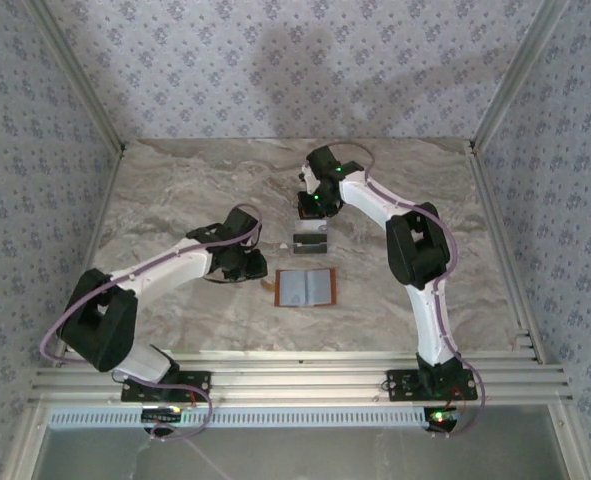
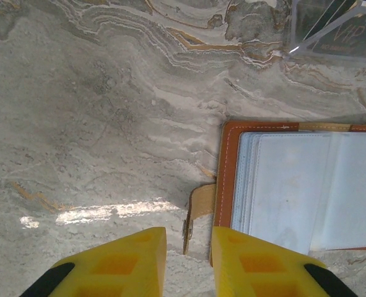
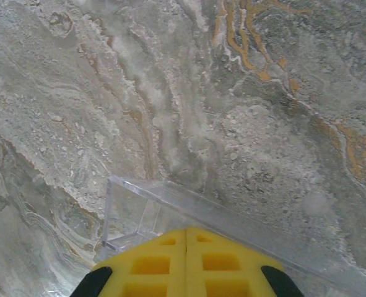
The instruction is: Take the credit cards out of the card holder
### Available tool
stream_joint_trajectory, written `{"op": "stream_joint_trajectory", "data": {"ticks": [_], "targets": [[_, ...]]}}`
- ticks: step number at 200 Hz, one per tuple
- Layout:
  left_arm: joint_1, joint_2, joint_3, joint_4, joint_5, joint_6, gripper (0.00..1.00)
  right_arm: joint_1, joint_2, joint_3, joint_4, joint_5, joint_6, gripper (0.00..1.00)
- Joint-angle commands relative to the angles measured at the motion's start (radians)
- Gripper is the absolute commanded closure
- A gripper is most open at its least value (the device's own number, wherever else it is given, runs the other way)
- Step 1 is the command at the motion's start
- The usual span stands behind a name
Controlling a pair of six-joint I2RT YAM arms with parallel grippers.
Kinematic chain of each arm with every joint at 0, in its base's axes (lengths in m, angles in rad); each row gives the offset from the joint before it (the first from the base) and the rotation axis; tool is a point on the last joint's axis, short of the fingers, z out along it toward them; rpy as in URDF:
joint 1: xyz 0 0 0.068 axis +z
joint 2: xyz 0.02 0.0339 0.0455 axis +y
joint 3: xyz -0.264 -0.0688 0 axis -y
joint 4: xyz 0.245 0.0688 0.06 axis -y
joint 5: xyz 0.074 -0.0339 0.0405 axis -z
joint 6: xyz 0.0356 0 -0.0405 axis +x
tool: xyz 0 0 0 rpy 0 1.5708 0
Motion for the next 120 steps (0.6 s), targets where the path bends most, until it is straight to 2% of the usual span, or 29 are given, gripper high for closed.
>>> {"op": "stream_joint_trajectory", "data": {"ticks": [1,63,120], "targets": [[0.007,-0.028,0.002,-0.009,-0.019,0.004,0.73,0.007,-0.068,0.032,-0.047,0.066,-0.016,0.95],[0.032,-0.013,0.024,0.011,-0.002,0.023,0.73,0.032,-0.197,-0.028,-0.130,0.145,0.002,0.95],[0.127,-0.011,0.014,0.044,0.061,0.051,0.73,0.124,-0.336,-0.186,-0.182,0.169,0.067,0.92]]}}
